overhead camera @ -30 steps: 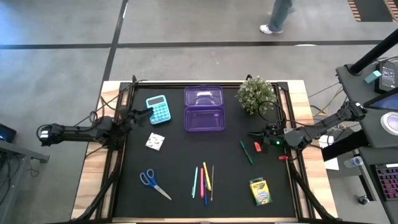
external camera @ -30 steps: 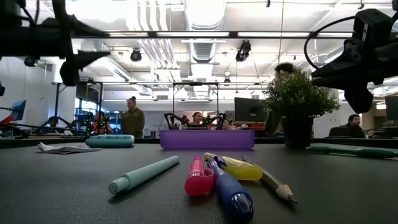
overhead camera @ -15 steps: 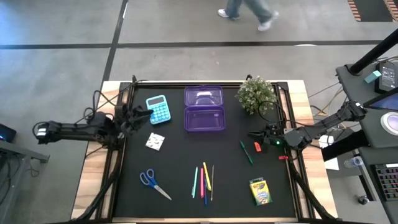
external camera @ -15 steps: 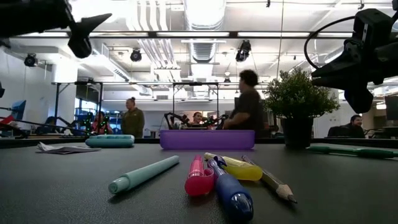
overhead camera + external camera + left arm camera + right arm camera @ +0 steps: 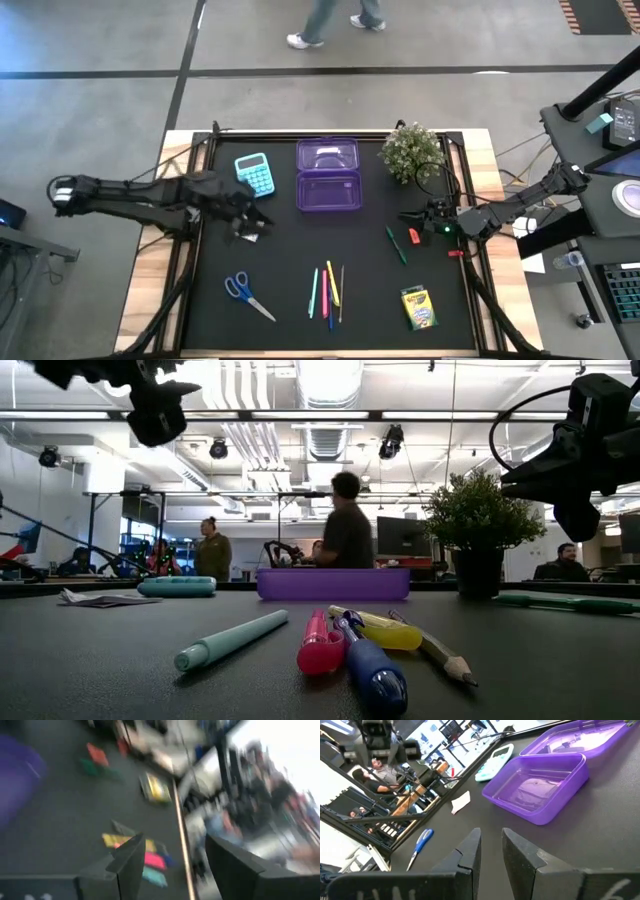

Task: Pack school essentials
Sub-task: Put the blue scissors into the purple supply box

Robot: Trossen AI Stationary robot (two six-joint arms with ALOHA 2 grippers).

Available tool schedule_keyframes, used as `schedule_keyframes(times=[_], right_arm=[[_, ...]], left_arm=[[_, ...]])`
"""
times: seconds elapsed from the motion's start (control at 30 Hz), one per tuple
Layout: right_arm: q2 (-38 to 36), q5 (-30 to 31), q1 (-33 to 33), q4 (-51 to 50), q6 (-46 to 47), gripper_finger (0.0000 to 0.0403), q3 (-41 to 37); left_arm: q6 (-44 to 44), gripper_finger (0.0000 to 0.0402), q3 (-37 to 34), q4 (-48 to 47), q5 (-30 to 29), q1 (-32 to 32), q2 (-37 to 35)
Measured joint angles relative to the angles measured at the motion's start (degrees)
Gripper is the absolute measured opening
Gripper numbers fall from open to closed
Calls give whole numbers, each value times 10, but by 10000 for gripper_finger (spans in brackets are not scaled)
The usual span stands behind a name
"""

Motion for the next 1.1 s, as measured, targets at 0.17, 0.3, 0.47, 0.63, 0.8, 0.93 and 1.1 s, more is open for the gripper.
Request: schedule_keyframes(times=[0.17,0.3,0.47,0.63,0.8,0.93,1.1], right_arm=[[0,0,0,0,0,68,0],[0,0,0,0,0,68,0],[0,0,0,0,0,68,0],[0,0,0,0,0,68,0],[0,0,0,0,0,68,0],[0,0,0,0,0,68,0],[0,0,0,0,0,68,0]], left_arm=[[33,191,50,-62,89,-46,81],[126,191,83,-82,101,-95,134],[241,191,135,-176,32,-147,173],[300,191,204,-325,-102,-192,205],[277,191,237,-398,-172,-238,249],[255,191,233,-431,-184,-266,283],[239,194,231,-436,-185,-309,322]])
